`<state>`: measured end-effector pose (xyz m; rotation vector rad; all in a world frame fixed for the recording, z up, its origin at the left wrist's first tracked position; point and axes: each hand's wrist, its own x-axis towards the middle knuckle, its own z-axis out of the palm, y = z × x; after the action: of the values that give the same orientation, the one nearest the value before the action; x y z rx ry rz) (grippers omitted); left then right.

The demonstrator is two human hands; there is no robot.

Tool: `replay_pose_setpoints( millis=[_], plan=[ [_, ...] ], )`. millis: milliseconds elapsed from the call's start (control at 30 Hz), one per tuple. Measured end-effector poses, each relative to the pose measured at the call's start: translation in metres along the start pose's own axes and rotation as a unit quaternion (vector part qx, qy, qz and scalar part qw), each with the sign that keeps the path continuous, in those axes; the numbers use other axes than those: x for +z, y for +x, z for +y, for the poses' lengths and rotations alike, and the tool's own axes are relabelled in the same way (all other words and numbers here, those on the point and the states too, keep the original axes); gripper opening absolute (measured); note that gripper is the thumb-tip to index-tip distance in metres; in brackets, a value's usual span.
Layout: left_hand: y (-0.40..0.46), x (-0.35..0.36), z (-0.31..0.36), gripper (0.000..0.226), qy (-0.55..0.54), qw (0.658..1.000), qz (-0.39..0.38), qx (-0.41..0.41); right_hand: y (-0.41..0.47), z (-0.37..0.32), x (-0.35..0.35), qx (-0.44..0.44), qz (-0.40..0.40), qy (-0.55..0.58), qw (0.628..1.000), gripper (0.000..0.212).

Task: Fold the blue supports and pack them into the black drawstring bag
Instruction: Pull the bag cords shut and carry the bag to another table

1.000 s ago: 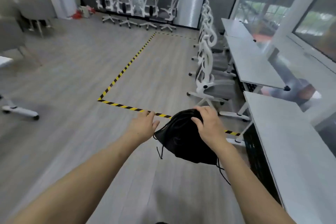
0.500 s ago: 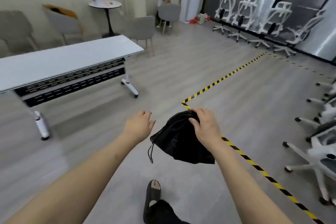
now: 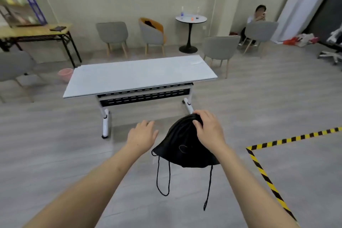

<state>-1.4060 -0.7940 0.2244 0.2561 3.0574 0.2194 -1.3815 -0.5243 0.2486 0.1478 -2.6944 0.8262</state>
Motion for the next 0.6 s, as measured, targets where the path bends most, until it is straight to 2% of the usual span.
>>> replay_pose_setpoints(
  millis=[267, 600],
  plan=[
    [0.144, -0.035, -0.033, 0.046, -0.005, 0.998, 0.028, -0.063, 0.194, 0.001, 0.029, -0.068, -0.005, 0.039, 0.997, 0.030],
    [0.350, -0.063, -0.085, 0.049, 0.000, 0.994, 0.070, -0.080, 0.431, -0.001, 0.073, -0.102, 0.025, 0.062, 0.993, 0.027]
  ],
)
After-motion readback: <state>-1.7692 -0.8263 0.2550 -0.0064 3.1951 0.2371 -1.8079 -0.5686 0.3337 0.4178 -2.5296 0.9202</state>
